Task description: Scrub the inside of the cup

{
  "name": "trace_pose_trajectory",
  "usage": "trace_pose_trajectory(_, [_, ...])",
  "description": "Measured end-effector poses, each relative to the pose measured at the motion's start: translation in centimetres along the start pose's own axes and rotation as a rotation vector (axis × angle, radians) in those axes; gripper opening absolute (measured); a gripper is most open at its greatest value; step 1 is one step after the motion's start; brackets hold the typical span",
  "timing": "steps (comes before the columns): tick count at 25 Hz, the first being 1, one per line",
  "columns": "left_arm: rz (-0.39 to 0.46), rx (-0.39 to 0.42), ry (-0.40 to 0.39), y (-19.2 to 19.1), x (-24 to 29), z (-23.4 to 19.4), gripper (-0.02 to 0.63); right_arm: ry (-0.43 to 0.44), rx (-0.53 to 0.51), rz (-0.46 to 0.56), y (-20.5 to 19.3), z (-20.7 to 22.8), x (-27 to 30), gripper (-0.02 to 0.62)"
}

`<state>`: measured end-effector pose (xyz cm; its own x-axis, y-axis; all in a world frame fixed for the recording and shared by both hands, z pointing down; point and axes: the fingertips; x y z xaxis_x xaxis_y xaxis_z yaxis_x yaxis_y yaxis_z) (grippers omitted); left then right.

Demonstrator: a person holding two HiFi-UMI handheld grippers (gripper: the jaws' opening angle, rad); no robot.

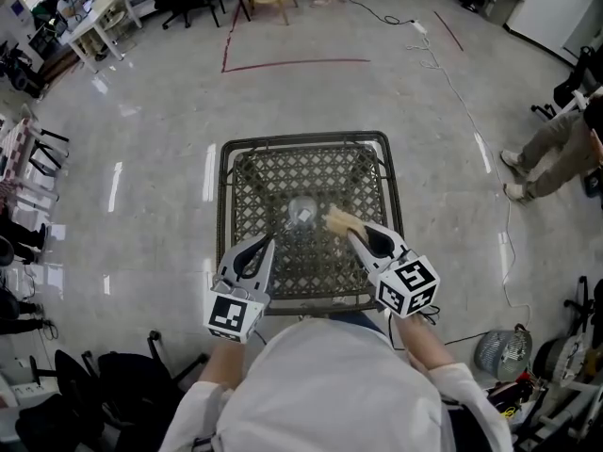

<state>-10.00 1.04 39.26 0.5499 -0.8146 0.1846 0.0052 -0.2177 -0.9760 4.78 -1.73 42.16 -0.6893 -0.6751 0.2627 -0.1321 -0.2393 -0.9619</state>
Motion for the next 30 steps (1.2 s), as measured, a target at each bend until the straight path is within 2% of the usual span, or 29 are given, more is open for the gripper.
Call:
trace_pose_trajectory(14, [-0.009, -0.013, 0.004, -0.4, 0.1, -0.2, 0.031, -0.001, -0.095, -0.030, -0.4, -1.3, 1.1, 0.087])
trace_pose_trajectory(30, [-0.014, -0.027, 0.000, -1.2, -0.4, 0.1, 0.031, -0.010, -0.114, -0.047, -1.0, -1.9, 0.8, 0.086])
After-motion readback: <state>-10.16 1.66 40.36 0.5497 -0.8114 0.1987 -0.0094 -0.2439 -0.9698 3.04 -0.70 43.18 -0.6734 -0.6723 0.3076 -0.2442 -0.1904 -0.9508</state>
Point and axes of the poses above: the fingertips, and each gripper's own axes: x forward along the fingers, z to its right, y out of its top, and after that the axes turned 11 degrees about -x, right-handed
